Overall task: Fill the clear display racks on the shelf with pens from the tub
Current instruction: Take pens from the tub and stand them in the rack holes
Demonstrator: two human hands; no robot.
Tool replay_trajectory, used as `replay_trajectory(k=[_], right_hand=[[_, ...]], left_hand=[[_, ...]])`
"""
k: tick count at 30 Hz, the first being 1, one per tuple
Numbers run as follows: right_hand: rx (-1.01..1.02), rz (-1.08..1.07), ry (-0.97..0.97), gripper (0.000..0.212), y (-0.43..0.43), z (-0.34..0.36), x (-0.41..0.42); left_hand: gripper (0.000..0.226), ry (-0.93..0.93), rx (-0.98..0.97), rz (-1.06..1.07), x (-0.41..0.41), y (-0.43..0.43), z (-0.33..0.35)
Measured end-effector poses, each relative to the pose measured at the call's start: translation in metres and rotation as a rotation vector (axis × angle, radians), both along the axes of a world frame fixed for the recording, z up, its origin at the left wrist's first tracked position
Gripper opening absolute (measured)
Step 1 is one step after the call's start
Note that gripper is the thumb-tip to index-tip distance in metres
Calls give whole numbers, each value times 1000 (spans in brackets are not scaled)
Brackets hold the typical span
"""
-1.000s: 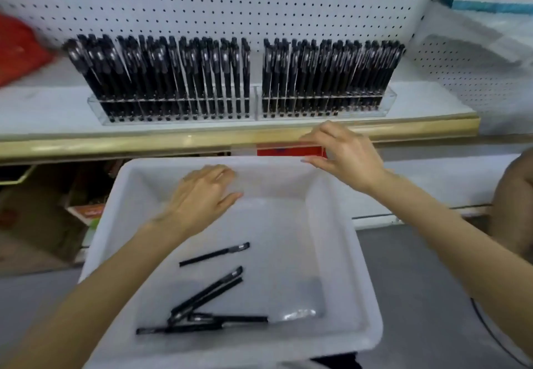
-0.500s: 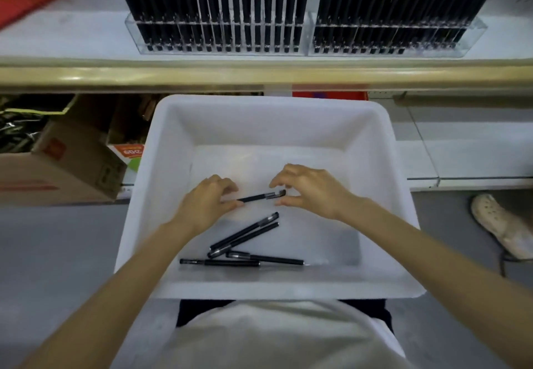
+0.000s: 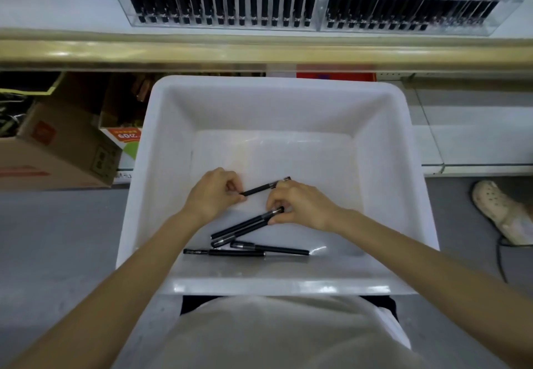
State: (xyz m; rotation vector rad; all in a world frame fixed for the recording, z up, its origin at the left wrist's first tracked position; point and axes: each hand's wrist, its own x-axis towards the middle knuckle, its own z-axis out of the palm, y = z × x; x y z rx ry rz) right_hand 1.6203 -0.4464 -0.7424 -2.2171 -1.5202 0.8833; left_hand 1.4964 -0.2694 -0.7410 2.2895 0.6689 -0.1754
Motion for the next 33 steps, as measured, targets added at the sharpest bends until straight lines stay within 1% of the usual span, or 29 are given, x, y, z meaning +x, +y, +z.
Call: replay_trajectory(k=[4,11,13,14,16,19,21,24,26,29,33], right_hand=[[-9,-14,34,24,4,-5,-2],[-49,-3,68,23,10,-6,-2],[-49,10,72,22,9,-4,-1],[-40,0,92,21,9,-3,0],[-11,-80,204,18,8,3,4],[115,-259,416,21,3,19,17],[239,-367,552,18,-2,34,27],[368,-507,669,10,-8,60,44],[416,-570,710,7,-14,74,54],[460,-639,725,5,-24,91,71],[560,-674,714,5,-36,117,93]], left_hand=[[14,5,34,3,-1,0,0],[14,46,295,-144,1,-8,5],[14,57,314,-159,1,-8,5],[13,60,293,-149,1,-7,5],[8,55,150,-61,0,-3,3],[14,10,-140,156,-1,6,3],[15,-51,-331,292,2,9,10],[8,-169,-619,421,11,10,29],[12,-241,-729,469,20,8,42],[14,-329,-822,504,38,1,59],[13,-346,-909,451,66,-24,79]])
